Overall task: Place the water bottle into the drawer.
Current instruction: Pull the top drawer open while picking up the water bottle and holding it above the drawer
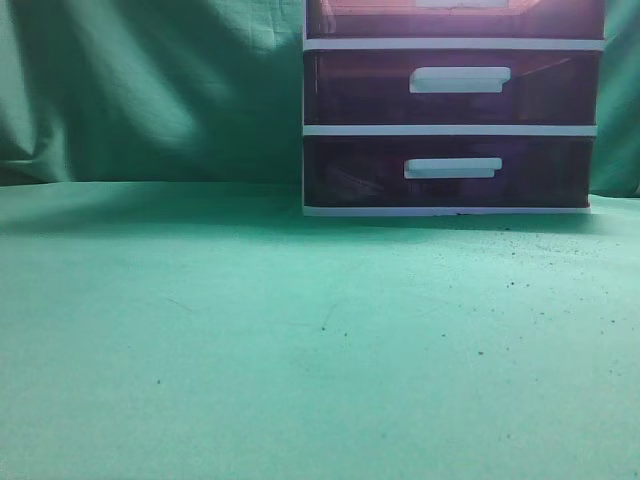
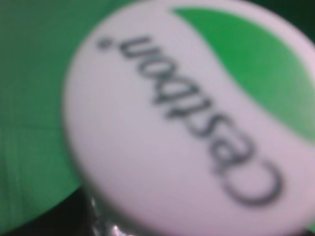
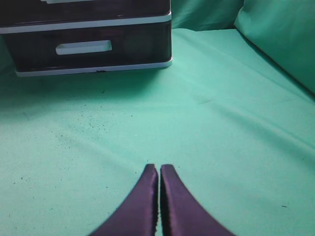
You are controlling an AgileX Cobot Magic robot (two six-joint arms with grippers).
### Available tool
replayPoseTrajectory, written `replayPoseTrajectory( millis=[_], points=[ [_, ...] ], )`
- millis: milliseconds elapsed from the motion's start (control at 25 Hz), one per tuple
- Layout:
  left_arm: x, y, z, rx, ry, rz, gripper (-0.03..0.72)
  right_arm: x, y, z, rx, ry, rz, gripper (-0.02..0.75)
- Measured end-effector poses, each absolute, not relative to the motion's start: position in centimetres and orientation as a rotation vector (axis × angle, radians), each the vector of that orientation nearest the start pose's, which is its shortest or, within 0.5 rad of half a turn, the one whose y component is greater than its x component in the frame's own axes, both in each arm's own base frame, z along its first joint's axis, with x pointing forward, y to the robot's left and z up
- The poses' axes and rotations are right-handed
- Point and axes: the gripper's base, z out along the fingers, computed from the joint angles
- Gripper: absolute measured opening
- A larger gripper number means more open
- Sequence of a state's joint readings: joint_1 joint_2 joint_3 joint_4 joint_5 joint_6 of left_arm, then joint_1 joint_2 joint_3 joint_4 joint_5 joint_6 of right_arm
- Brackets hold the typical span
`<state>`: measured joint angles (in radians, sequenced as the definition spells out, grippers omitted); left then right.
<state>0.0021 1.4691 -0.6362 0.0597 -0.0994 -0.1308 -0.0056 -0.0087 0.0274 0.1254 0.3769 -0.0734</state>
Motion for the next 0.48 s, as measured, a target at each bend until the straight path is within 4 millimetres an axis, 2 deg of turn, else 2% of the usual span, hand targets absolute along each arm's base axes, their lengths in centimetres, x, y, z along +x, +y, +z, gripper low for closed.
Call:
replayPoseTrajectory(
  millis=[120, 320, 480],
  points=[
    [27.8, -1.3, 22.6, -0.026, 2.211, -0.063, 0.290, 5.3, 0.4, 17.1, 0.014, 1.877, 0.069, 0.000],
    [26.6, -4.7, 28.7, 0.111, 2.205, -0.121, 0.290, 5.3, 0.4, 17.2, 0.015, 1.864, 0.068, 0.000],
    [24.9, -7.2, 32.2, 0.234, 2.187, -0.168, 0.290, 5.6, 0.3, 18.9, 0.132, 1.668, 0.173, 0.000]
  ],
)
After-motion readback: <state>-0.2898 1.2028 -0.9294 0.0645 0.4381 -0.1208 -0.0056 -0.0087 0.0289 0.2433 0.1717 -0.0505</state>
